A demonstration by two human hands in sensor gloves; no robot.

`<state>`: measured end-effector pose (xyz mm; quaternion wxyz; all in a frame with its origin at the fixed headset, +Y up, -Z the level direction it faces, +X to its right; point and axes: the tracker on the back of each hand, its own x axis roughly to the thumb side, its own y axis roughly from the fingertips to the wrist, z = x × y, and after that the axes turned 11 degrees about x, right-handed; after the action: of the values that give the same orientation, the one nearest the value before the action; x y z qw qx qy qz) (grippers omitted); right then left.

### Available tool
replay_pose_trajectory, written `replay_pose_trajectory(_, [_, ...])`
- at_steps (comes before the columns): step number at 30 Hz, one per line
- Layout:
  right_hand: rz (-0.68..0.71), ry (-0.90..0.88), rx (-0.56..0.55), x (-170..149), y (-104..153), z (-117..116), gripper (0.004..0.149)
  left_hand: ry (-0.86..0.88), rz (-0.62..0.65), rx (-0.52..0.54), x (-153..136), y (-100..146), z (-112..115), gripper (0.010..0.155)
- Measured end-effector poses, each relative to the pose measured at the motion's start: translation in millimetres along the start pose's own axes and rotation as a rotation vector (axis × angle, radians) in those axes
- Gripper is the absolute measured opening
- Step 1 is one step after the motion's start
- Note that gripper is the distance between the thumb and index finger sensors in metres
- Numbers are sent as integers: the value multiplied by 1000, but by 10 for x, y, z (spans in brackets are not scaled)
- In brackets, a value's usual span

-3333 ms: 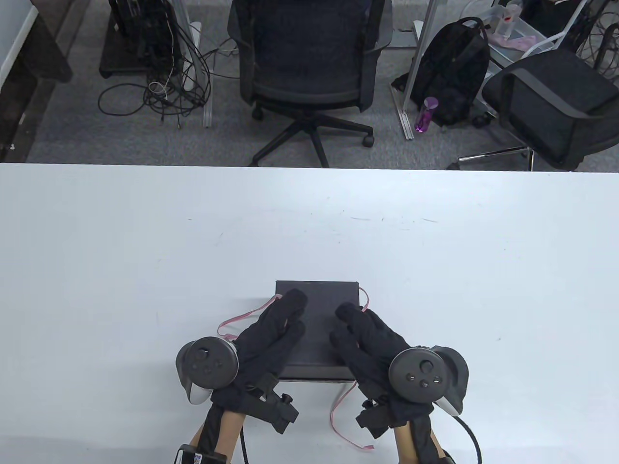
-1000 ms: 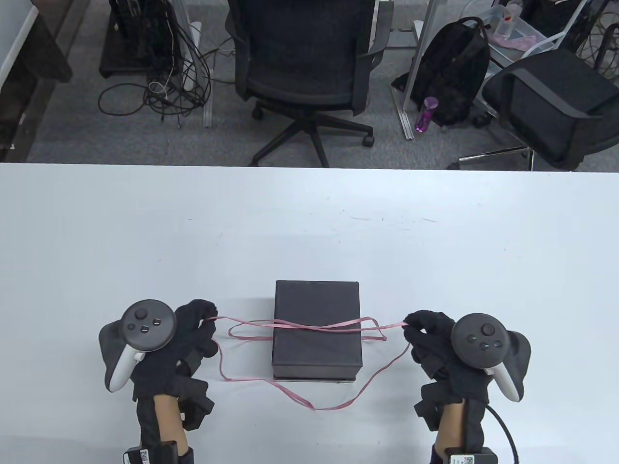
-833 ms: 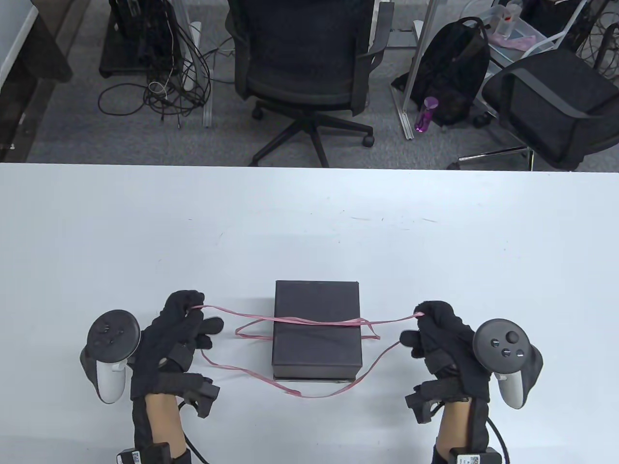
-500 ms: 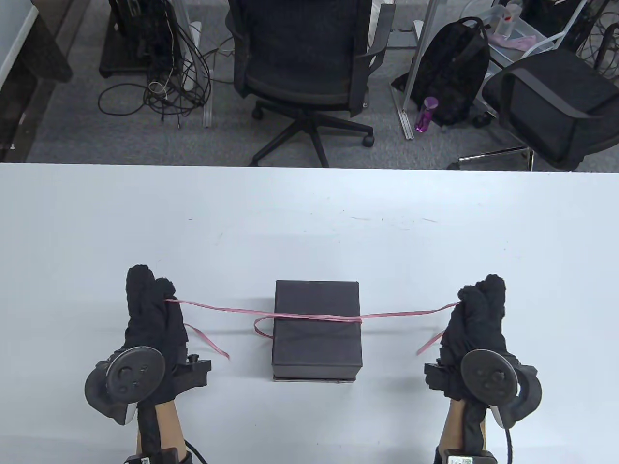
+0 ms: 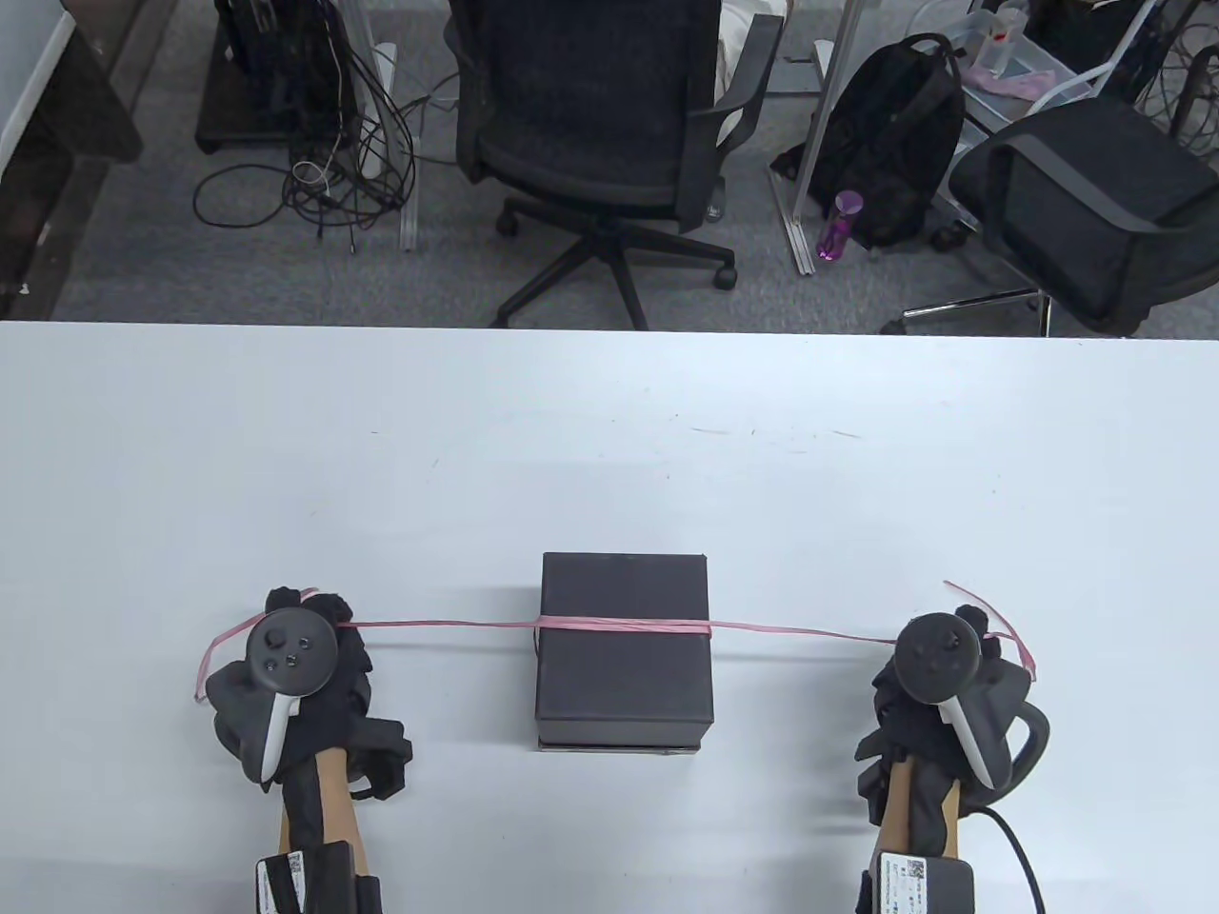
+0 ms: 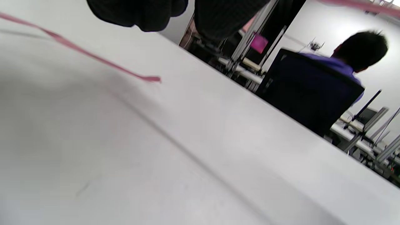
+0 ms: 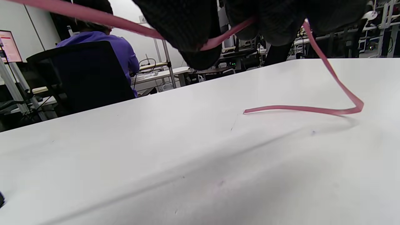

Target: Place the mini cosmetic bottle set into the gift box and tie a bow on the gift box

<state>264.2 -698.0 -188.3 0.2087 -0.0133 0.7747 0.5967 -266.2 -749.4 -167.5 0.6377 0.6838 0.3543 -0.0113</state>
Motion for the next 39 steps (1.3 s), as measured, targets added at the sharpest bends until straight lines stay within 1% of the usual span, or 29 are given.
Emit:
replay_pose_trajectory(1, [20,-7,33,11,1,10,41,5,-2,-65,2,-15,12,41])
replay_pose_trajectory(2, [49,-43,109,37,15,37,45,15,-19,-173,20,-26,9,45])
replay_pose_trajectory(3, [57,-79,146,67,48,69,49,9,-28,-252,53,-20,-19,50])
replay_pose_trajectory(5, [80,-72,124,126,113,136,53,-33,-4,-288,119,1,-85,60])
replay_pose_trajectory(7, [78,-32,88,195,200,210,57,-73,15,-269,198,39,-181,66])
replay_pose_trajectory(10, [184,-59,10,342,346,297,57,-58,62,-213,346,140,-365,66])
replay_pose_trajectory(12, [295,-111,-10,454,420,307,55,-46,119,-174,454,221,-468,64])
replay_pose_trajectory(13, [379,-149,-20,527,443,286,54,-32,159,-148,522,276,-514,62])
replay_pose_trajectory(14, [432,-173,-19,572,447,260,53,-15,197,-128,570,316,-533,61])
replay_pose_trajectory(15, [516,-211,-7,641,437,201,53,29,277,-94,648,374,-540,60])
replay_pose_trajectory(17, [618,-281,35,740,384,71,53,117,415,-74,783,454,-475,61])
replay_pose_trajectory(18, [651,-329,86,791,337,-32,55,160,490,-111,867,486,-388,63])
replay_pose_trajectory(19, [658,-341,102,803,322,-63,57,166,507,-131,890,493,-360,66])
replay_pose_trajectory(20, [676,-390,164,844,265,-190,60,172,560,-230,975,517,-237,73])
replay_pose_trajectory(21, [696,-424,214,869,226,-276,62,159,584,-290,1028,539,-152,78])
replay_pose_trajectory(22, [722,-468,269,891,196,-355,63,145,615,-327,1074,567,-85,82])
replay_pose_trajectory(23, [734,-508,297,902,182,-400,64,131,643,-320,1109,593,-41,85])
replay_pose_trajectory(24, [728,-573,319,909,166,-460,63,96,667,-283,1158,624,5,86])
replay_pose_trajectory(26, [668,-611,281,882,153,-501,55,-18,649,-189,1200,679,42,87])
replay_pose_trajectory(27, [654,-590,241,859,148,-502,48,-69,646,-150,1212,697,50,87])
replay_pose_trajectory(28, [654,-571,211,845,143,-495,41,-84,648,-123,1219,707,57,84])
replay_pose_trajectory(29, [658,-560,190,835,139,-480,40,-82,648,-125,1223,712,62,82])
replay_pose_trajectory(31, [655,-575,184,824,147,-459,41,-67,630,-165,1215,702,53,73])
replay_pose_trajectory(33, [650,-603,180,830,160,-444,41,-20,609,-165,1188,683,36,59])
replay_pose_trajectory(36, [648,-554,174,849,181,-428,41,10,598,-151,1161,666,32,44])
replay_pose_trajectory(37, [637,-524,172,851,190,-422,41,24,591,-144,1156,664,35,41])
replay_pose_trajectory(39, [623,-463,171,852,198,-409,39,26,601,-172,1157,658,43,39])
